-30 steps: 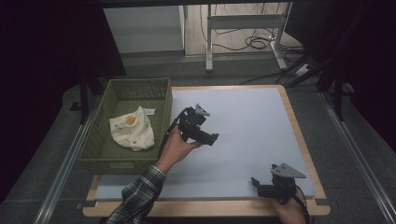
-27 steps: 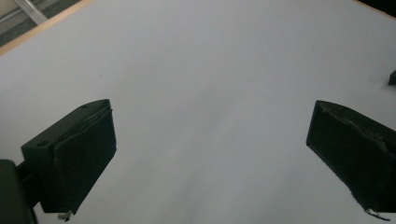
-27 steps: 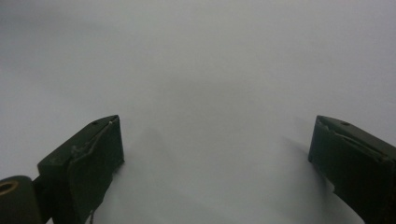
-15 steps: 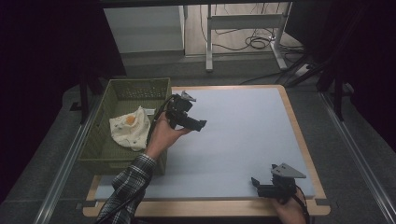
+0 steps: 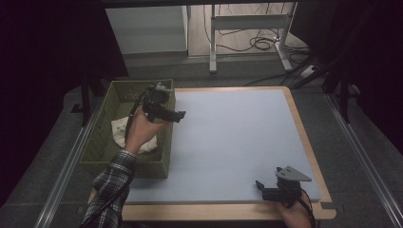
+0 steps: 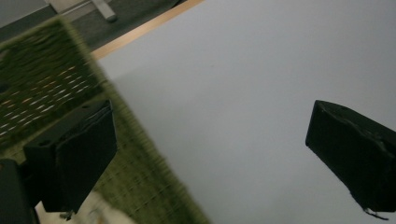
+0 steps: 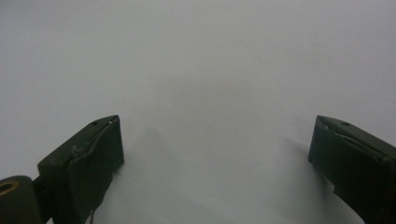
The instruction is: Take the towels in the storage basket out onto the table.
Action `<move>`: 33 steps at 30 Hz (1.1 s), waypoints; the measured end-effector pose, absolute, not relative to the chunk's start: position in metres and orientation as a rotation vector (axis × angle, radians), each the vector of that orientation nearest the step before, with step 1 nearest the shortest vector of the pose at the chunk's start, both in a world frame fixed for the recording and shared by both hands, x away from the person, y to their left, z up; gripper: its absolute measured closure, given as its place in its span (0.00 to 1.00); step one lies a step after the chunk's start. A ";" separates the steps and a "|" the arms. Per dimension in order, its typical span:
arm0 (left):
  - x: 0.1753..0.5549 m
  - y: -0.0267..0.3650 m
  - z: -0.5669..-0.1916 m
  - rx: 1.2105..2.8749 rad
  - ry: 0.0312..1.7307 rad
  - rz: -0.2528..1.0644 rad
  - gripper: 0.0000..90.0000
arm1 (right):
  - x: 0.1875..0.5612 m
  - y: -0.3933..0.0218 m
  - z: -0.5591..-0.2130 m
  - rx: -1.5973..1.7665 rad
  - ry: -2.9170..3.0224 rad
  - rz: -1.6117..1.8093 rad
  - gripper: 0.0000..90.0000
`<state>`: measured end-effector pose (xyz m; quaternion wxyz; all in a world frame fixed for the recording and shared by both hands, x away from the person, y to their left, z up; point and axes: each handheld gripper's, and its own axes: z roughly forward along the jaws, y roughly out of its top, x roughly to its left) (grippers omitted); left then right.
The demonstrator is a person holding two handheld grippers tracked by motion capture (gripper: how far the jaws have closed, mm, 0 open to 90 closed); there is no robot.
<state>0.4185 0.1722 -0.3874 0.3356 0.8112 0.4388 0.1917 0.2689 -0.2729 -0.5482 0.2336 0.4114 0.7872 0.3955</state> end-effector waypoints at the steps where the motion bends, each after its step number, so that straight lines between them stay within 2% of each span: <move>1: 0.418 0.179 -0.388 2.109 1.159 0.507 0.03 | 0.269 -0.273 -0.548 1.130 2.162 1.086 0.04; 16: 0.425 0.269 -0.427 2.069 1.335 0.487 0.01 | 0.269 -0.273 -0.548 1.129 2.162 1.086 0.04; 26: 0.443 0.286 -0.472 2.202 1.459 0.433 0.02 | 0.269 -0.273 -0.548 1.129 2.161 1.086 0.04; 33: 0.456 0.291 -0.488 2.302 1.557 0.368 0.02 | 0.269 -0.273 -0.548 1.129 2.162 1.087 0.04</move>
